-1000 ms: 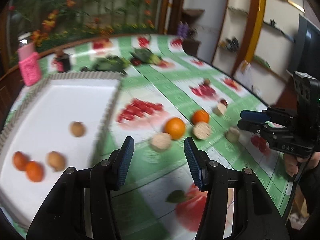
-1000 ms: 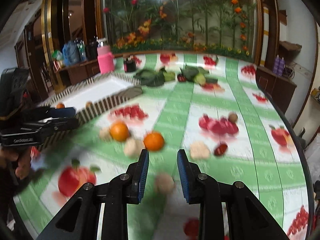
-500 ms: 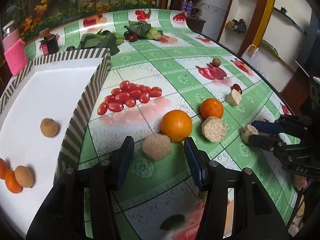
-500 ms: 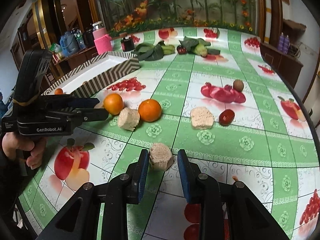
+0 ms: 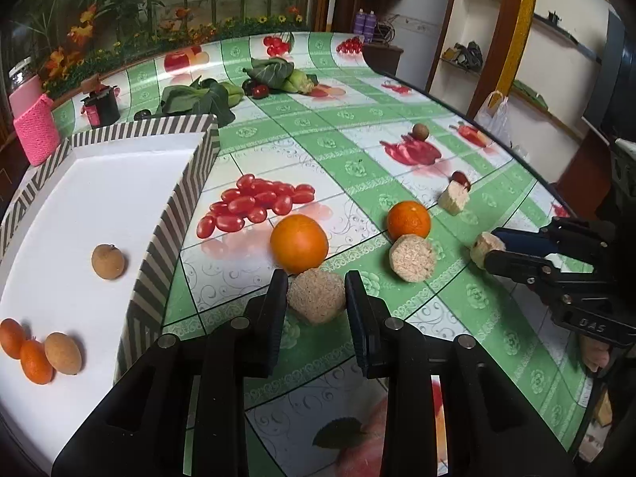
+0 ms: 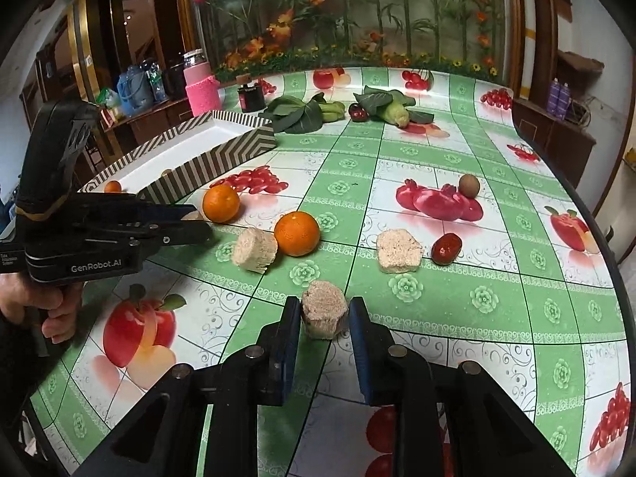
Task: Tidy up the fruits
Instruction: 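Grasp a beige bread cube with the left gripper while the right gripper grasps another bread cube, then carry the bread cube over the white tray with the left gripper while the right carries its cube there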
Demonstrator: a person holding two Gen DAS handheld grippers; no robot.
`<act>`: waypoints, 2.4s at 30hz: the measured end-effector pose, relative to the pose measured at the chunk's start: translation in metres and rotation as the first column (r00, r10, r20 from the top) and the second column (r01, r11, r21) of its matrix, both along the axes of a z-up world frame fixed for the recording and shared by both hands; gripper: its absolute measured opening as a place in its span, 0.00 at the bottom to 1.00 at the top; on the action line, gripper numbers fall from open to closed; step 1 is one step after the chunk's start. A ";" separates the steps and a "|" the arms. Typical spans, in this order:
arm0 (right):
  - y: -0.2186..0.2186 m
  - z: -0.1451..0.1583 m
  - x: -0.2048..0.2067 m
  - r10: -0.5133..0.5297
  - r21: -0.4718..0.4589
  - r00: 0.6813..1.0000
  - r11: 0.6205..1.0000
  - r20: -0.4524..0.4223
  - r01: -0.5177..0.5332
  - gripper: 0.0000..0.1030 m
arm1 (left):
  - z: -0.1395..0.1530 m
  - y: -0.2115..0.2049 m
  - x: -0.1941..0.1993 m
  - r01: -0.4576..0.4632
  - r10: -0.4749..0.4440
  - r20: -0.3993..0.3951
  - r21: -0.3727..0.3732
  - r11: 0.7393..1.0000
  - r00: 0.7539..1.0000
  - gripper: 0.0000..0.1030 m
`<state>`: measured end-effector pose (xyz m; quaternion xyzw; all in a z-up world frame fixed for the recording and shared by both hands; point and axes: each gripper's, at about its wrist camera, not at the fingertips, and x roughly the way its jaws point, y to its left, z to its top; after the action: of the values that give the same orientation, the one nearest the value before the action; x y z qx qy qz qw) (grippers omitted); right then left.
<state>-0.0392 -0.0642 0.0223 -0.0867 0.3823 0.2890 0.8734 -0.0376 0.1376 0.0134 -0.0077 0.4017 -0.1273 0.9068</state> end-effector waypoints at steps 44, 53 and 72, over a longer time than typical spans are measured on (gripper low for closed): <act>0.060 0.035 0.000 -0.024 0.085 0.980 0.996 0.200 0.007 0.24 | 0.033 0.115 -0.025 -0.378 0.403 0.076 -0.225 0.898 0.912 0.27; 0.095 0.044 0.000 0.029 0.106 0.974 0.993 0.223 -0.054 0.24 | 0.028 0.134 -0.028 -0.452 0.472 0.051 -0.209 0.867 0.880 0.27; 0.178 0.040 0.008 0.121 0.183 0.976 0.971 0.183 -0.155 0.23 | 0.018 0.182 -0.040 -0.595 0.601 -0.035 -0.193 0.780 0.799 0.28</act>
<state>-0.0316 0.1135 0.0624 -0.0511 0.2687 0.3769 0.8850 -0.0772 0.3198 0.0314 -0.2213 0.3513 0.1279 0.9007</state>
